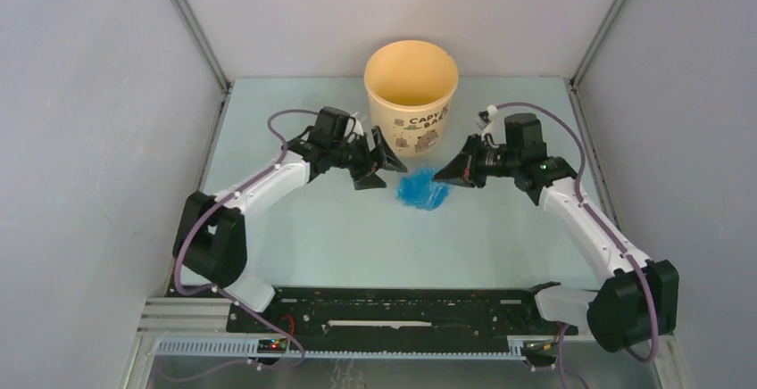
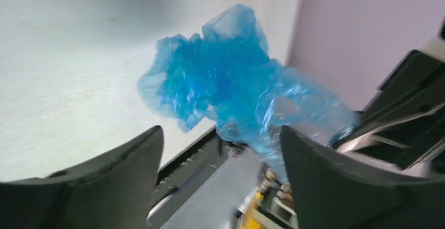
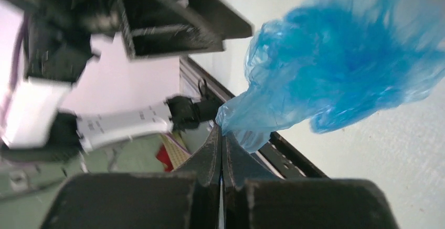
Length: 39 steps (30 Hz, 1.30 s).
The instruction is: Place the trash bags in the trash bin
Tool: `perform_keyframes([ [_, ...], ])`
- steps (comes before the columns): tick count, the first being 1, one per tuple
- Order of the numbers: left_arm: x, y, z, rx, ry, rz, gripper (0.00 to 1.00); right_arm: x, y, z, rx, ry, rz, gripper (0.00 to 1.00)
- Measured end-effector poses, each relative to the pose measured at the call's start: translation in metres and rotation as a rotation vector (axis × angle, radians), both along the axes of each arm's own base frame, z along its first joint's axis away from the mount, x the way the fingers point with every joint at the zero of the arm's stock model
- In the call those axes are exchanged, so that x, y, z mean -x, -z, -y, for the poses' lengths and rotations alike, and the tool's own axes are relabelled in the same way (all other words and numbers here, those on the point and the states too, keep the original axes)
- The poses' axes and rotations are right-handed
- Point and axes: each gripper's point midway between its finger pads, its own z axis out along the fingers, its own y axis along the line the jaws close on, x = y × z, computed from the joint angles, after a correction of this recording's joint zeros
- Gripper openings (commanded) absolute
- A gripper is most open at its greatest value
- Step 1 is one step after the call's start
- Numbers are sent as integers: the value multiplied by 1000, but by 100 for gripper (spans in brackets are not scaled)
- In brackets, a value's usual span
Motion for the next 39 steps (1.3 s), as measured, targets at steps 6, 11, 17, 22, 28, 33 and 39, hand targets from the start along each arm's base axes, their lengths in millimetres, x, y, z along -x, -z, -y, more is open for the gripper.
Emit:
perform_keyframes([
  [6, 5, -31, -44, -248, -59, 295, 100, -28, -5, 26, -26, 262, -272, 0],
  [11, 51, -98, -19, -168, 77, 628, 100, -18, -3, 11, -76, 355, -525, 0],
  [17, 74, -104, 9, -165, 188, 768, 91, -14, -11, -4, -132, 367, -624, 0],
  [22, 42, -95, -17, -176, 24, 719, 100, -20, -27, -1, -180, 184, -435, 0],
  [28, 30, -81, -42, -160, -69, 642, 100, 2, -33, 4, -166, -71, -164, 0],
  [33, 33, -59, -20, -117, 25, 561, 100, 27, -51, 2, -220, -236, 23, 0],
  [39, 40, -27, 1, -86, 120, 447, 91, 37, -54, -2, -248, -360, 129, 0],
])
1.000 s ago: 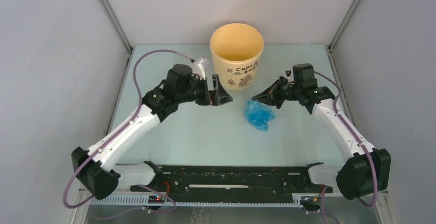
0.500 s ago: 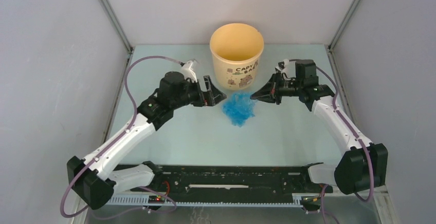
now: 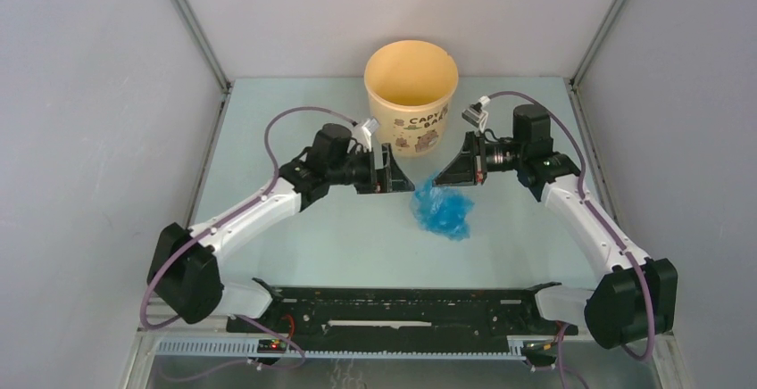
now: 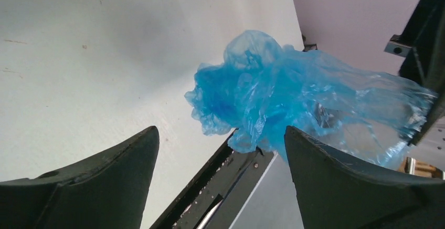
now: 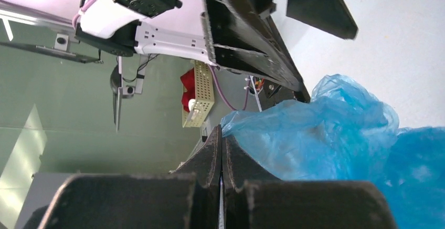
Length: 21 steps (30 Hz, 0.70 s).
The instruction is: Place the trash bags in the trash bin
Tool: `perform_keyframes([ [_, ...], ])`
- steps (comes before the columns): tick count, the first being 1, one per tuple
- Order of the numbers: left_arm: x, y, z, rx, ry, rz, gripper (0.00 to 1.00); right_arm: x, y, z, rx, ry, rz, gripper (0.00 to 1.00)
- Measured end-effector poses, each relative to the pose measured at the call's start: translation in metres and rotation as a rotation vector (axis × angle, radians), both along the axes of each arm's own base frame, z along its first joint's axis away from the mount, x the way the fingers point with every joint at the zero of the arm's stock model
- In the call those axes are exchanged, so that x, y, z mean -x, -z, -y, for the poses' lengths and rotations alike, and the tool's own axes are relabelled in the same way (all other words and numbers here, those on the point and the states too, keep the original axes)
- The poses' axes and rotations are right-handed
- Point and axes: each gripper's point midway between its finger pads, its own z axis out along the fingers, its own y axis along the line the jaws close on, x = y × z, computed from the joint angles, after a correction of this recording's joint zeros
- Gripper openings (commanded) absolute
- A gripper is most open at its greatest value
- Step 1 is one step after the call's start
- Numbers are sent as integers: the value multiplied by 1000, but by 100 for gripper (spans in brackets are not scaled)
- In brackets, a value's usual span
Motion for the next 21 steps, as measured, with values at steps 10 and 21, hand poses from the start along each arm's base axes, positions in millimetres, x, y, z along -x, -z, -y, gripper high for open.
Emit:
perform_keyframes([
  [10, 20, 14, 15, -3, 111, -51, 62, 1, -3, -5, -15, -28, 48, 0],
  [21, -3, 45, -15, -148, -48, -83, 0, 8, 17, 4, 100, 54, 27, 0],
])
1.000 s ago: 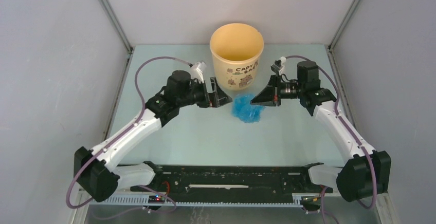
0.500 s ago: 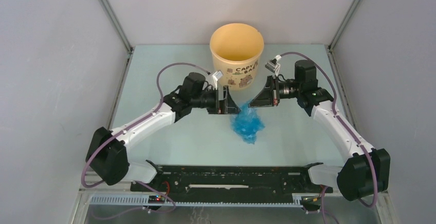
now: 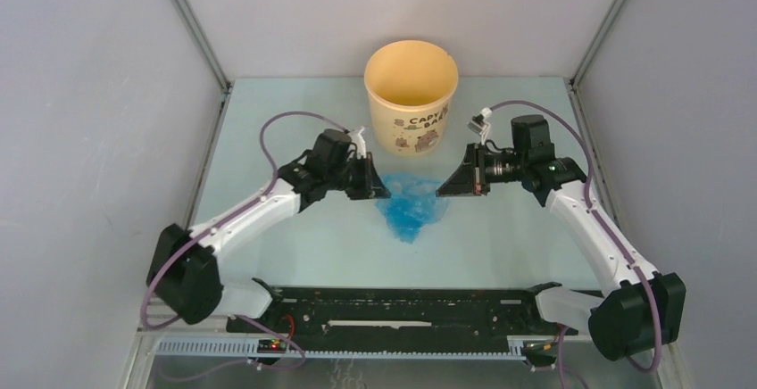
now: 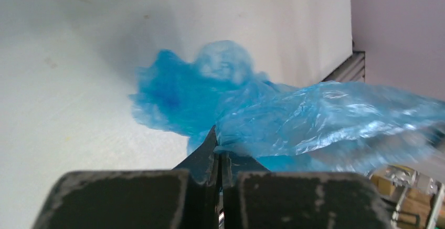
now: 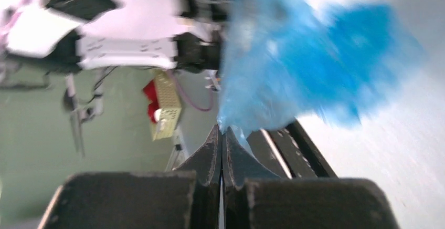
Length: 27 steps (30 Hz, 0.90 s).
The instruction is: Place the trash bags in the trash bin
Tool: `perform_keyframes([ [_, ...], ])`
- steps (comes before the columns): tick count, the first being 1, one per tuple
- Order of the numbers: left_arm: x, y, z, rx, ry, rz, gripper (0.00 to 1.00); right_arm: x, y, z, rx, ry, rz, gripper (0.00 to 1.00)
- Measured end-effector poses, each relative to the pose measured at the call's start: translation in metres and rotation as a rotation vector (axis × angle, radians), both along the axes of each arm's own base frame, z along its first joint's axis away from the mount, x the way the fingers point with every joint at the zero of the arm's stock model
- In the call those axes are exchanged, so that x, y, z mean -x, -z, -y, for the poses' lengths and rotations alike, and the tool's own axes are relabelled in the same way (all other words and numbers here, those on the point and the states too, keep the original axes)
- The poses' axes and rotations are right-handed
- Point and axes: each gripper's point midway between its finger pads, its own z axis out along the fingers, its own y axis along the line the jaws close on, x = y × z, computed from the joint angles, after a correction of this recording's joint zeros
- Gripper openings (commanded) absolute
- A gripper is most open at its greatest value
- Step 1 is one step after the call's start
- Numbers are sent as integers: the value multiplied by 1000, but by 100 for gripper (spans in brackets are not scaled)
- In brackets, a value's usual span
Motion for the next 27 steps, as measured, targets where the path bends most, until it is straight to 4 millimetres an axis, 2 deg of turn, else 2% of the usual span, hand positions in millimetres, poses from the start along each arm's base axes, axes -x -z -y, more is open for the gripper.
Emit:
perform_keyframes([
  [5, 7, -9, -44, -49, -124, 42, 2, -6, 72, 32, 353, 209, -121, 0],
  [9, 21, -6, -55, -70, -130, 18, 0, 10, 108, 45, 503, 223, -180, 0],
  [11, 24, -1, -56, -85, -127, -9, 0, 17, 116, 43, 528, 208, -205, 0],
  [14, 24, 5, -58, -131, -136, -73, 0, 14, 117, 39, 527, 217, -247, 0],
  [16, 13, -8, -55, -158, -149, -93, 0, 3, 109, 34, 530, 239, -286, 0],
  [17, 3, -24, -52, -161, -160, -86, 0, -3, 102, 32, 529, 249, -287, 0],
  [19, -19, -71, -42, -136, -178, -19, 3, -23, 64, 25, 524, 281, -251, 0],
  [21, -38, -152, -31, -75, -202, 159, 8, -44, 0, 13, 472, 322, -96, 0],
  [22, -39, -198, -26, -24, -207, 273, 9, -47, -44, 3, 429, 340, 20, 0],
  [23, -32, -235, -22, 29, -205, 363, 9, -45, -81, -5, 374, 346, 129, 0],
  [24, -15, -277, -22, 113, -203, 477, 8, -32, -125, -15, 288, 342, 262, 0],
  [25, 7, -301, -28, 173, -196, 536, 4, -16, -154, -18, 216, 337, 353, 0],
  [26, 26, -311, -37, 216, -193, 566, 1, 4, -174, -17, 153, 325, 415, 0],
  [27, 40, -307, -51, 242, -207, 578, 0, 24, -180, -12, 106, 314, 455, 0],
])
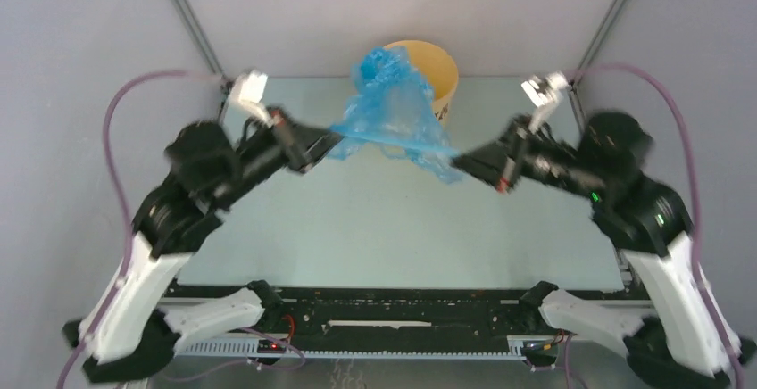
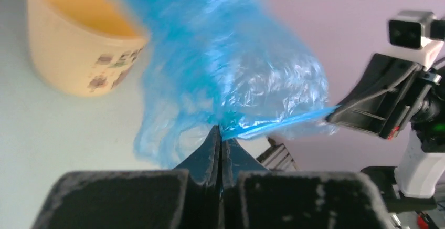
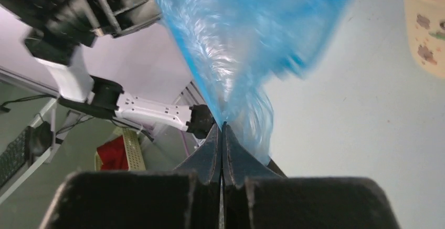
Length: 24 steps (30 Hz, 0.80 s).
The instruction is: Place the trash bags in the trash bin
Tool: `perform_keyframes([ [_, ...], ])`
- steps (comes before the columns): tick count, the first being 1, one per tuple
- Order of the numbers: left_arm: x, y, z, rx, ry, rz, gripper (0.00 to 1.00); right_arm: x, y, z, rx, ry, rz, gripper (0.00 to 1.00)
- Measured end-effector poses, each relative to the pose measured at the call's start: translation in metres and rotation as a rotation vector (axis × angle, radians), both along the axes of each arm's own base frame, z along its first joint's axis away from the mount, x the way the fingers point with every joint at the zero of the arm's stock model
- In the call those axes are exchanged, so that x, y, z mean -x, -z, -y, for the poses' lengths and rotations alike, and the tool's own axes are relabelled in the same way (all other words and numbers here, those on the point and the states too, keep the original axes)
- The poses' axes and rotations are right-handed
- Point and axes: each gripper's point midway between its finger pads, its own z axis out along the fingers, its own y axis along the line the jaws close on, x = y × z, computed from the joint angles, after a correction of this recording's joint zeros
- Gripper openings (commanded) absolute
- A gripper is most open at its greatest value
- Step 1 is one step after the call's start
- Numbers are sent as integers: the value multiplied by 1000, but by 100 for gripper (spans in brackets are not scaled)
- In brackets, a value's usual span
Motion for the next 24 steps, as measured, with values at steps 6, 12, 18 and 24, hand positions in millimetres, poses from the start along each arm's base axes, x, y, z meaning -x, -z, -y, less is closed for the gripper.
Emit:
perform_keyframes([
  [6, 15, 185, -36, -140, -110, -288, 0, 26, 147, 16, 64, 59, -246, 0],
  [12, 78, 365, -58, -349, -72, -719, 0, 77, 341, 26, 382, 87, -742, 0],
  [18, 65, 297, -49, -214, -71, -610, 0, 54, 264, 5, 259, 66, -600, 0],
  [24, 34, 151, -19, -53, -15, -406, 0, 32, 179, -7, 158, 61, -434, 35],
])
